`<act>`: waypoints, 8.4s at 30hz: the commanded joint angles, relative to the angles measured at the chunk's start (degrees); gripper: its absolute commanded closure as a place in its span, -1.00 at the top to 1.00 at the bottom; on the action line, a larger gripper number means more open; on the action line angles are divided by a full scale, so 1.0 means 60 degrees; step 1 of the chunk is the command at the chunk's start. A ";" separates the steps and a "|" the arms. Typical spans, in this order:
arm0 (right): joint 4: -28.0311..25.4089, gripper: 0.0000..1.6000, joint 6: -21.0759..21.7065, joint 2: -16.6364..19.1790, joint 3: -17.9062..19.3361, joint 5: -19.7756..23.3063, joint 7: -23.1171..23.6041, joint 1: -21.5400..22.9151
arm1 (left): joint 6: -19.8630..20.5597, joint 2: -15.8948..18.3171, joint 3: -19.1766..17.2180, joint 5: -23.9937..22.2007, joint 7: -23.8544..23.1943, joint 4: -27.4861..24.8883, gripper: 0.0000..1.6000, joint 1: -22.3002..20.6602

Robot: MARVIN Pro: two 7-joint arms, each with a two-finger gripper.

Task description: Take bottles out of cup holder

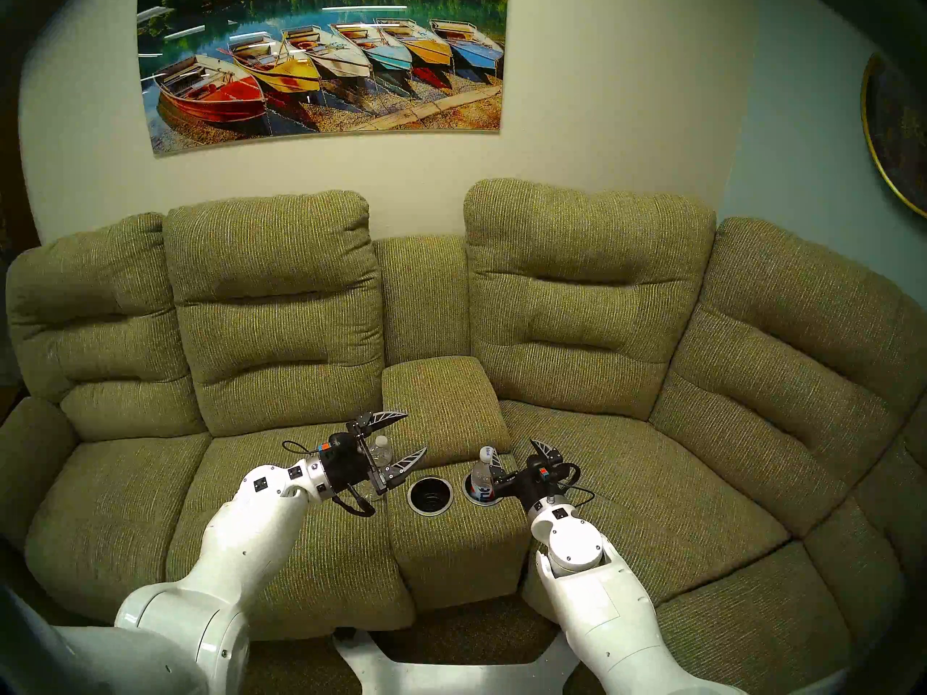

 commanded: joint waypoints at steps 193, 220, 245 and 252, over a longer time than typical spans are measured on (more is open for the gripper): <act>0.8278 -1.00 -0.3051 0.0144 0.1163 -0.0491 -0.1107 0.5201 | 0.0270 -0.0151 -0.0369 0.0176 0.0026 -0.0568 1.00 0.0100; 0.7607 1.00 -0.4380 0.0342 0.1043 -0.0635 -0.1491 0.5163 | 0.0267 -0.0166 -0.0402 0.0202 0.0010 -0.0557 1.00 0.0094; 0.4399 1.00 -0.6022 0.0864 0.0880 -0.1258 -0.2023 0.3856 | 0.0244 -0.0188 -0.0434 0.0232 0.0002 -0.0498 1.00 0.0070; 0.3605 1.00 -0.6012 0.0875 0.0958 -0.1358 -0.2140 0.3367 | 0.0244 -0.0192 -0.0443 0.0239 -0.0003 -0.0499 1.00 0.0069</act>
